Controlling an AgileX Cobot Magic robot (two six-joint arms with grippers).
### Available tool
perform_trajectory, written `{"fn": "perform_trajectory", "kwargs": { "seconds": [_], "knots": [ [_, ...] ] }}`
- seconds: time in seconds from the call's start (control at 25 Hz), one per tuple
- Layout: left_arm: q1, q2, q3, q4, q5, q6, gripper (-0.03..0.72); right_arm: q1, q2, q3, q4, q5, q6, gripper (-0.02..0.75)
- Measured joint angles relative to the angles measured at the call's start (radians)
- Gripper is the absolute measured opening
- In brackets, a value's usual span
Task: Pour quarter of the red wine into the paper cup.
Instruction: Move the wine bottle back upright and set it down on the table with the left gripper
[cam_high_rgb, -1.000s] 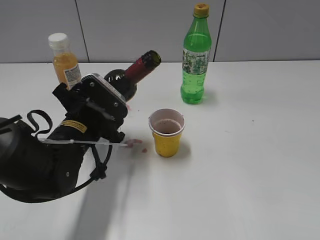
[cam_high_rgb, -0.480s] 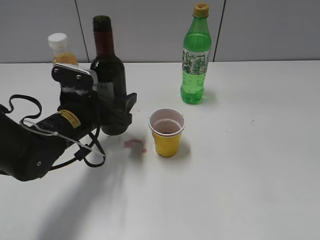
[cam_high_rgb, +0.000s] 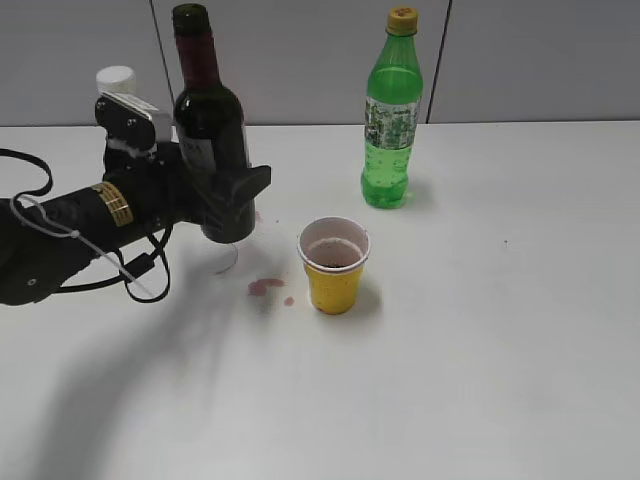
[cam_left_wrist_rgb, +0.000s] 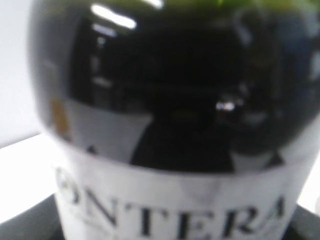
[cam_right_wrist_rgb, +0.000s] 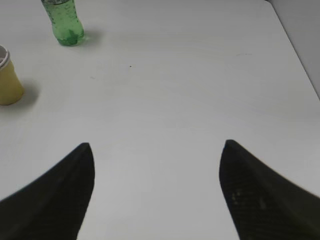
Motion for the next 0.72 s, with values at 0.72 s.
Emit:
{"fn": "perform_trajectory", "kwargs": {
  "seconds": [0.72],
  "knots": [
    [0.037,0.219,-0.233,0.090,0.003,-0.001,0.532,0.000,0.000,0.000,0.000,0.000,0.000,0.590]
  ]
}}
